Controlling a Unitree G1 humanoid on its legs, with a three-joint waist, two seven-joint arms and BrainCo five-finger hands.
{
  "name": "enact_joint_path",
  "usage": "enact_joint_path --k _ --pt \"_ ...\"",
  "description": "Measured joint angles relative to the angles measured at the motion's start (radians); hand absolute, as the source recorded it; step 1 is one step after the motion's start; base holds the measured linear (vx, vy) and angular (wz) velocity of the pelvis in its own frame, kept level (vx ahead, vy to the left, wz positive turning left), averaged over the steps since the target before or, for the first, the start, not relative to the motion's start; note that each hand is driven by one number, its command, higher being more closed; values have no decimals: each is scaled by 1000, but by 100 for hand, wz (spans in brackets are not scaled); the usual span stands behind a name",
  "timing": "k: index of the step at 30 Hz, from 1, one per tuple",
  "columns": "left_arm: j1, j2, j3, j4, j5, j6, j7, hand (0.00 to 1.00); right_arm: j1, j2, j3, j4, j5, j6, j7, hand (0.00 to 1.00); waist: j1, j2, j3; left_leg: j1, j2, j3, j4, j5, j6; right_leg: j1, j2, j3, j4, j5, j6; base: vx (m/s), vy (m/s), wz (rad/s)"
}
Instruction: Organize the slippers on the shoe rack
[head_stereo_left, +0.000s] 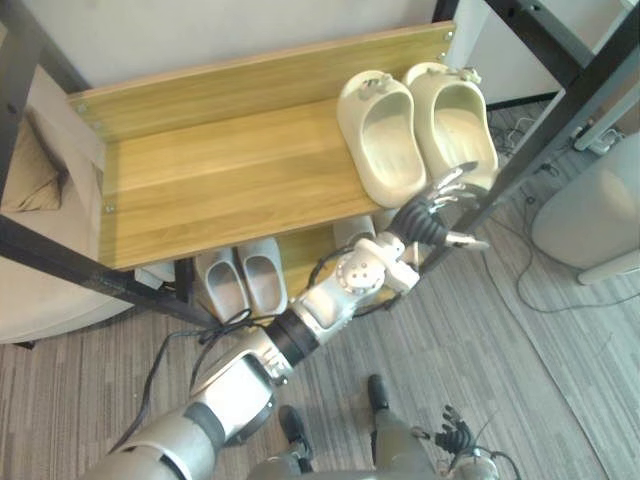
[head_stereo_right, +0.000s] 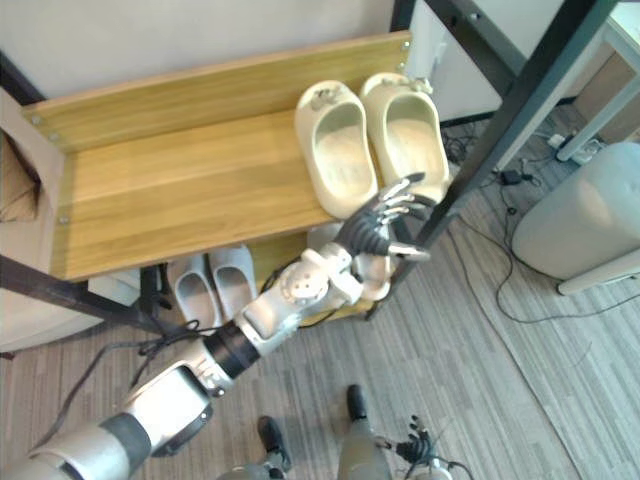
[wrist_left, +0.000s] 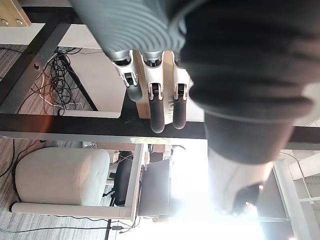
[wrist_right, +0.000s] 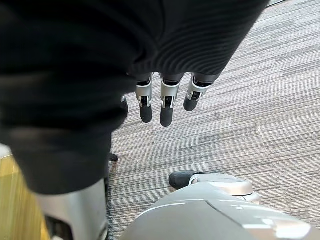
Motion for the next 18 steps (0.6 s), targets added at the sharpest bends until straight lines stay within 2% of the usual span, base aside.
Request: enact_joint_path --k 9,16,18 --pt "7 -17 -3 -2 -36 -1 4 0 2 0 0 1 0 0 -1 0 5 0 0 1 0 -4 1 0 0 5 -1 -5 0 0 0 0 0 0" --pt "66 -25 -53 -21 -37 -3 -12 0 2 -1 0 4 0 0 -2 0 8 2 1 2 0 -25 10 0 0 21 -3 -15 -2 0 0 0 -2 8" --pt "86 -29 -71 -22 -37 -3 -15 0 2 -2 2 8 0 0 -3 0 18 3 1 3 0 -29 14 0 0 25 -3 -20 -2 -1 -1 -11 -11 5"
